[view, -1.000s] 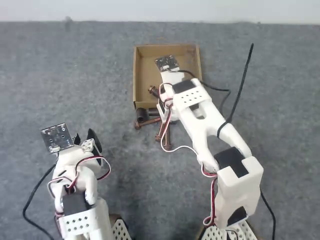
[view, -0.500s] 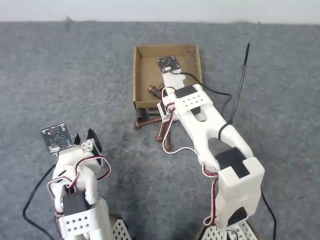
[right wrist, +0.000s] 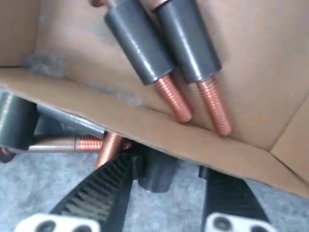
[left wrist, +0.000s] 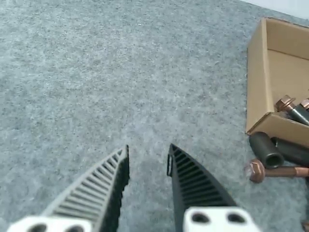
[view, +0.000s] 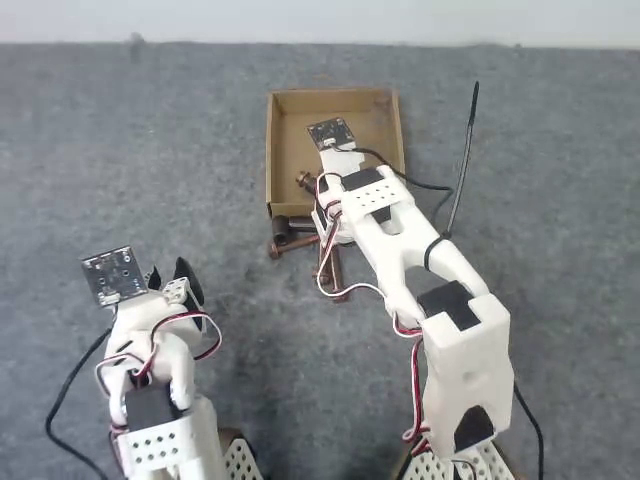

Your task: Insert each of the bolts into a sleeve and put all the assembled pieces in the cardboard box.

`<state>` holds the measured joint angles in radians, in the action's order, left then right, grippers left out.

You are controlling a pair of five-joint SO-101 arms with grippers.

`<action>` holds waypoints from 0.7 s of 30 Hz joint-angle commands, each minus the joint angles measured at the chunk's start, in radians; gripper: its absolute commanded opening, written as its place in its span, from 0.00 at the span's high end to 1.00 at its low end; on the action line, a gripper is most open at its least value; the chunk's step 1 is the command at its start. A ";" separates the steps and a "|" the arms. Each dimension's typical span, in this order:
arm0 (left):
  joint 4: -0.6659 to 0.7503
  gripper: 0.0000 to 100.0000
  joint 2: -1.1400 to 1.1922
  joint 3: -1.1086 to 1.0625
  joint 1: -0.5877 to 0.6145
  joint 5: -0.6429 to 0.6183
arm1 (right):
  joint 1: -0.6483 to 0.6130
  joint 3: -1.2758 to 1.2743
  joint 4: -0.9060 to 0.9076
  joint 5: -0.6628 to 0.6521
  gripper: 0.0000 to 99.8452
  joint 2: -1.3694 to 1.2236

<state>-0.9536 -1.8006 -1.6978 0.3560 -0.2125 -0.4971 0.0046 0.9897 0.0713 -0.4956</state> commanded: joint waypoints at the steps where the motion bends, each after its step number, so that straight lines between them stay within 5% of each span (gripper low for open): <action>1: 0.029 0.87 -0.009 0.013 0.006 0.009 | -0.005 0.044 0.005 0.000 0.81 0.001; 6: 0.029 0.87 -0.009 0.013 0.006 0.009 | -0.005 0.044 0.007 0.000 0.99 0.001; 21: 0.028 0.87 -0.009 0.013 0.008 0.009 | 0.018 0.029 0.260 0.008 0.99 0.153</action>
<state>-0.9536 -1.8006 -1.6978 0.3560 -0.2125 -0.4941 0.0169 1.1569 0.0698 -0.4695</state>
